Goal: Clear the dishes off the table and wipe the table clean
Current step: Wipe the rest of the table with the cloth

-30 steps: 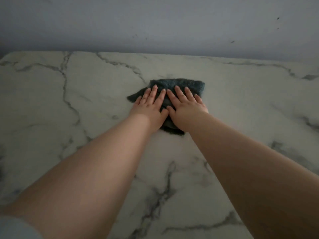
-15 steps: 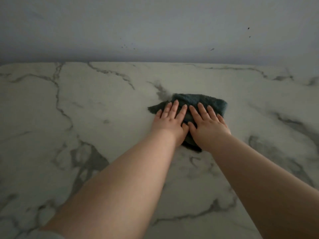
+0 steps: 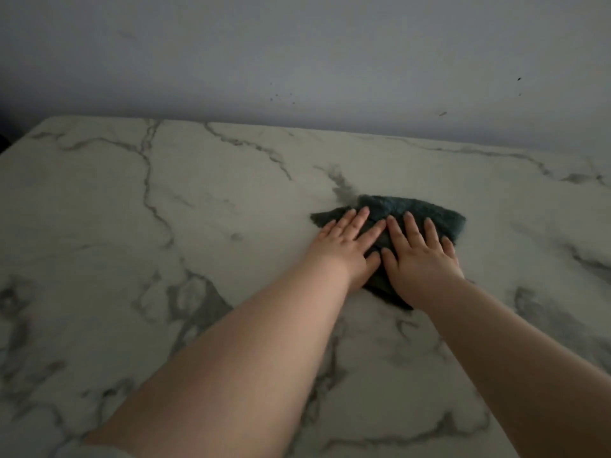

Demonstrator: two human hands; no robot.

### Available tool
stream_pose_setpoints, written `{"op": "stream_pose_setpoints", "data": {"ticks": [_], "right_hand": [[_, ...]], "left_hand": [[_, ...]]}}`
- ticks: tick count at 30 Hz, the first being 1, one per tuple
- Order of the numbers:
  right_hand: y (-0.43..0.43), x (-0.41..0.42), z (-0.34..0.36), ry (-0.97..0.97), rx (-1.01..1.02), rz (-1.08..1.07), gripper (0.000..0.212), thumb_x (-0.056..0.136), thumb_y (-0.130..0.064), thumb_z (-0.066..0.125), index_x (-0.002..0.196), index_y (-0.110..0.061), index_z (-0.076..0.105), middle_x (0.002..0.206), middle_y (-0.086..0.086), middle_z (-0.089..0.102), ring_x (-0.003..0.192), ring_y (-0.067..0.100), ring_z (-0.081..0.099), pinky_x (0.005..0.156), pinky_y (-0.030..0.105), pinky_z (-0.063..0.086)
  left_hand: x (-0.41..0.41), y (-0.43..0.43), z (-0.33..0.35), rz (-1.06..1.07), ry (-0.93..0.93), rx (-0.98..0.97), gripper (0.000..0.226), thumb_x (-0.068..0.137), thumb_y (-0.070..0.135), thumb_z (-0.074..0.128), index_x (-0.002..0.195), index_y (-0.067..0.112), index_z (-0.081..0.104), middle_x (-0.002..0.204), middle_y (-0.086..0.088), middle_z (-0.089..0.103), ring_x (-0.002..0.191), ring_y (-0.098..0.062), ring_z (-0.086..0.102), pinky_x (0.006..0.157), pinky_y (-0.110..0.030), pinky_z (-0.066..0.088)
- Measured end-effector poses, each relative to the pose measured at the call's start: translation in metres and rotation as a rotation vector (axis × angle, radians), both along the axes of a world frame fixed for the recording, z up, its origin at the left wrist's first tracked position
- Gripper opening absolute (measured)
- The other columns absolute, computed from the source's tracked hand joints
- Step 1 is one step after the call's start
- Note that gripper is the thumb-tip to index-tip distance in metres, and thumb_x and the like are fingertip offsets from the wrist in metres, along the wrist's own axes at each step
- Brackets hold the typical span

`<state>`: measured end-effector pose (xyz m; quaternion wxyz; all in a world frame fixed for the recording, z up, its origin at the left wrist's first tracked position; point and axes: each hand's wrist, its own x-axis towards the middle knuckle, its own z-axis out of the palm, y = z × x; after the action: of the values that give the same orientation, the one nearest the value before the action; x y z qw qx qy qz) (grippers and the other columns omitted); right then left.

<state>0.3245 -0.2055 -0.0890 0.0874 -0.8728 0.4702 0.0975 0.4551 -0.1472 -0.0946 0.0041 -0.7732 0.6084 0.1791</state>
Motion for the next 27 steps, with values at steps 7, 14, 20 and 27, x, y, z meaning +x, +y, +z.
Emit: {"op": "stream_pose_setpoints", "data": {"ticks": [7, 14, 20, 27], "right_hand": [[-0.034, 0.120, -0.007, -0.060, 0.026, 0.206, 0.062, 0.098, -0.053, 0.019, 0.153, -0.036, -0.002, 0.163, -0.006, -0.006, 0.149, 0.025, -0.007, 0.119, 0.049, 0.001], [-0.037, 0.131, -0.009, -0.089, 0.057, 0.273, 0.059, 0.100, -0.048, 0.017, 0.154, -0.035, -0.003, 0.163, -0.006, -0.008, 0.149, 0.023, -0.008, 0.120, 0.047, 0.000], [-0.092, 0.051, -0.008, -0.054, 0.032, 0.054, 0.059, 0.100, -0.049, 0.016, 0.154, -0.035, -0.003, 0.163, -0.007, -0.009, 0.149, 0.022, -0.007, 0.120, 0.044, 0.002], [-0.103, -0.003, -0.004, 0.007, 0.005, -0.105, 0.060, 0.100, -0.050, 0.016, 0.154, -0.033, -0.004, 0.163, -0.004, -0.009, 0.149, 0.027, -0.006, 0.120, 0.048, 0.004]], "left_hand": [[0.099, -0.001, -0.001, 0.257, -0.067, 0.019, 0.059, 0.099, 0.048, 0.022, 0.151, 0.041, -0.005, 0.161, 0.007, -0.016, 0.148, -0.013, -0.011, 0.119, -0.034, -0.002], [0.096, -0.010, 0.001, 0.410, -0.083, 0.079, 0.060, 0.099, 0.044, 0.021, 0.152, 0.039, -0.006, 0.160, 0.003, -0.019, 0.148, -0.018, -0.013, 0.120, -0.042, -0.001], [0.025, -0.093, 0.009, 0.257, -0.026, 0.073, 0.059, 0.099, 0.044, 0.023, 0.151, 0.040, -0.003, 0.161, 0.003, -0.018, 0.148, -0.018, -0.013, 0.120, -0.044, -0.002], [-0.019, -0.111, 0.005, 0.068, 0.029, 0.021, 0.057, 0.099, 0.043, 0.022, 0.151, 0.044, -0.001, 0.160, 0.008, -0.018, 0.148, -0.013, -0.014, 0.119, -0.039, -0.005]]}}
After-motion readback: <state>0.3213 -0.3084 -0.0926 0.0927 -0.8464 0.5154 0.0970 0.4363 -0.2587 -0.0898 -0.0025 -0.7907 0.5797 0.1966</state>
